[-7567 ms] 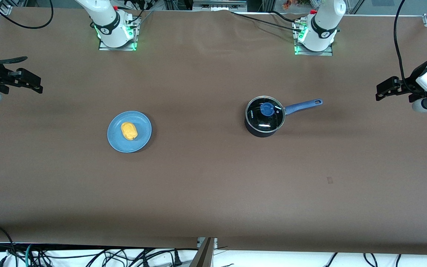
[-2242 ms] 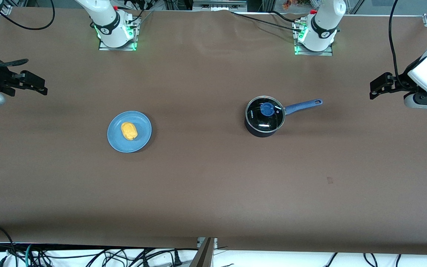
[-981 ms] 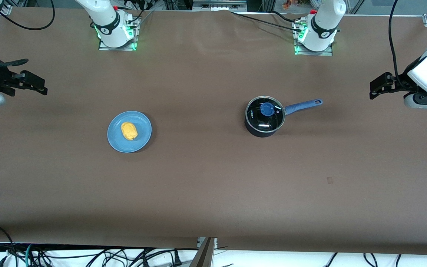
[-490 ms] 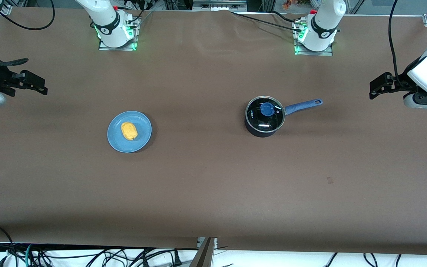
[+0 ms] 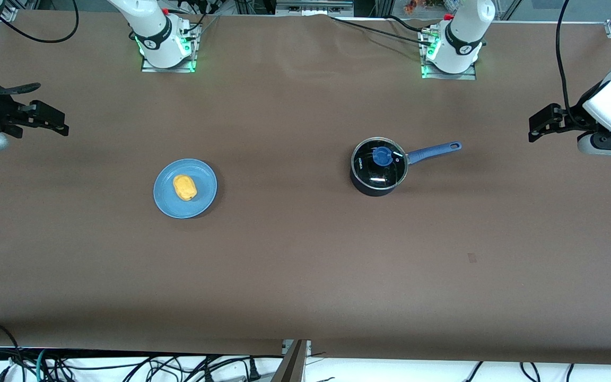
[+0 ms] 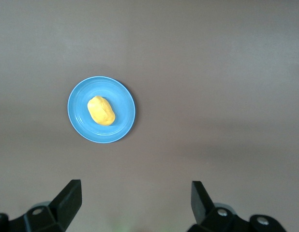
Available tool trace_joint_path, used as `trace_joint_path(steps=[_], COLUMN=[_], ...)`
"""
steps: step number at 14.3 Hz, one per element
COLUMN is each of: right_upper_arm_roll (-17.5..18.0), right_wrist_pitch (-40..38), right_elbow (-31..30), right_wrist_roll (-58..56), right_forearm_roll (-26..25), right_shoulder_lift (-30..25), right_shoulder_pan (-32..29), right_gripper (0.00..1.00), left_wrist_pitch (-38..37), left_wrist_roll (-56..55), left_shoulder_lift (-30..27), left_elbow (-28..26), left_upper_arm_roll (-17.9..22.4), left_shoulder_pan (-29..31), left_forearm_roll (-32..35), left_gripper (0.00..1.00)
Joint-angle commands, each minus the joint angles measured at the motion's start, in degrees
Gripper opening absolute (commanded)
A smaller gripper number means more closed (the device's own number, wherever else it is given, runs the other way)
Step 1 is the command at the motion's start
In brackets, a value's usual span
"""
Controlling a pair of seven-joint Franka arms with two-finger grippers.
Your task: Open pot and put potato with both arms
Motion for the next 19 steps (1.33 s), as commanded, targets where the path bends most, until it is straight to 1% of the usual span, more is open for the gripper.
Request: trace_joint_path(steps=[1, 6, 7, 9, 13, 16, 19], right_upper_arm_roll=[-0.03, 0.31, 0.40, 0.40, 0.40, 0.40, 0.40], right_wrist_pitch=[0.07, 1.21, 1.30, 2.35, 3.32, 3.06, 3.15], right_elbow=[1.09, 0.83, 0.83, 0.74, 0.74, 0.66, 0.83], right_wrist_roll=[-1.06, -0.79, -0.62, -0.35, -0.35, -0.71, -1.23], right_forearm_roll=[1.12, 1.12, 1.03, 1.03, 0.77, 0.24, 0.42], right_shoulder_lift=[0.46, 1.34, 1.69, 2.75, 4.94, 7.22, 9.42], right_shoulder_pan=[-0.35, 0.09, 0.26, 0.97, 3.07, 5.00, 5.10], right_gripper=[1.00, 1.00, 1.00, 1.00, 1.00, 1.00, 1.00], left_wrist_pitch=[-1.19, -1.28, -1.20, -1.19, -1.11, -1.72, -2.25], left_wrist_roll=[0.05, -0.04, -0.13, -0.04, 0.13, 0.05, 0.05], left_shoulder_lift=[0.39, 0.30, 0.39, 0.48, 0.92, 0.92, 0.92], left_elbow=[1.71, 1.79, 1.79, 2.32, 2.41, 1.71, 1.79], left_upper_arm_roll=[-0.20, -1.08, -2.21, -3.01, -3.19, -3.28, -3.28], left_shoulder_pan=[-0.06, -0.14, -0.06, -0.06, -0.49, -1.20, -1.20], left_forearm_roll=[-0.97, -0.97, -0.88, -0.88, -2.02, -1.59, -2.11], left_gripper=[1.00, 1.00, 1.00, 1.00, 1.00, 1.00, 1.00])
